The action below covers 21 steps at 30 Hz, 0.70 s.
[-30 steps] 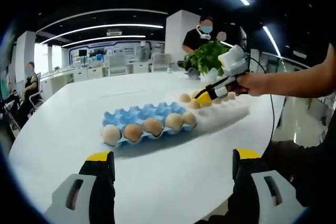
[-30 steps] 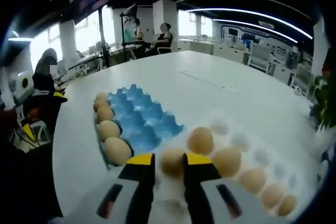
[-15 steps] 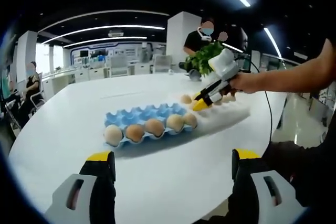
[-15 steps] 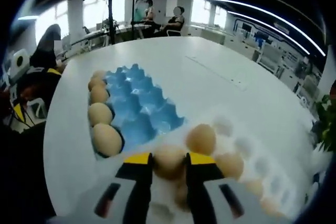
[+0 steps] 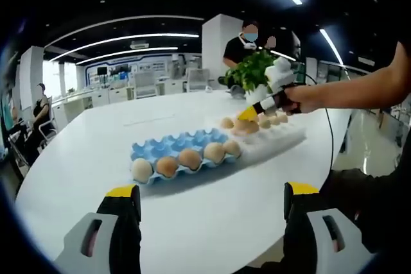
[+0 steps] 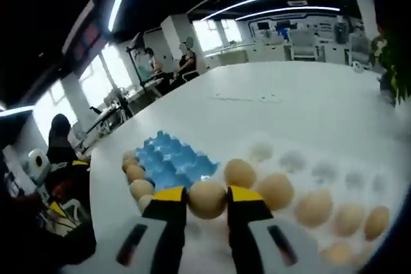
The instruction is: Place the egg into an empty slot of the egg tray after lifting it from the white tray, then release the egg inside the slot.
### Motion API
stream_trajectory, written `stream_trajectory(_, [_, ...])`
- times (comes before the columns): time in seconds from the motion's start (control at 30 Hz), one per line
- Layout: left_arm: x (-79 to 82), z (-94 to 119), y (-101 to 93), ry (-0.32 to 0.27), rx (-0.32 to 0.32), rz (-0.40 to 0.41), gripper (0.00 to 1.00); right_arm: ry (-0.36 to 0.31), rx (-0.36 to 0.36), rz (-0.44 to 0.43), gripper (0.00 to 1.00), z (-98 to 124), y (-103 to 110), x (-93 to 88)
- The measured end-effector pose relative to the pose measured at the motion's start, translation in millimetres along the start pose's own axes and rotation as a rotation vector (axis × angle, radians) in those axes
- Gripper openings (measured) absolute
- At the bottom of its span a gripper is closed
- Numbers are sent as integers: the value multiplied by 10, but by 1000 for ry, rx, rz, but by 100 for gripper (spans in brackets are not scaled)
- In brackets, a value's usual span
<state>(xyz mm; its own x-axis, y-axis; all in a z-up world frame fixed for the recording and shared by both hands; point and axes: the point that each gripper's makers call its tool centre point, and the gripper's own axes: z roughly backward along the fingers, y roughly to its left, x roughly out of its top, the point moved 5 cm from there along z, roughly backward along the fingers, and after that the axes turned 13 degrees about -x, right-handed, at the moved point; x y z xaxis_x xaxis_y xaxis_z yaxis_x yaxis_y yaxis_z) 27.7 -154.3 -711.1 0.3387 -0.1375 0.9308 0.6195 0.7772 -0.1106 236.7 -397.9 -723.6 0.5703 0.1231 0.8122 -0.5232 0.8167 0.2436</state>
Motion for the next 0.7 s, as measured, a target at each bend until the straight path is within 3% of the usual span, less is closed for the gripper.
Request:
stream_trajectory(0.1, [2,-14,-10,3,-4,-4,94,-12,17,-54,24,18,0,-3])
stream_trajectory(0.23, [59,-50,-39,6,-19,-23,94,-15,25,-51,24,-30,113,0])
stream_trajectory(0.57, [16,13,8,40,-2,-30,99,-6,105,39,24,-377,688,122])
stream_trajectory(0.7, [0,41,13,49,3,-20,100,1,155,57,25,-602,1021,181])
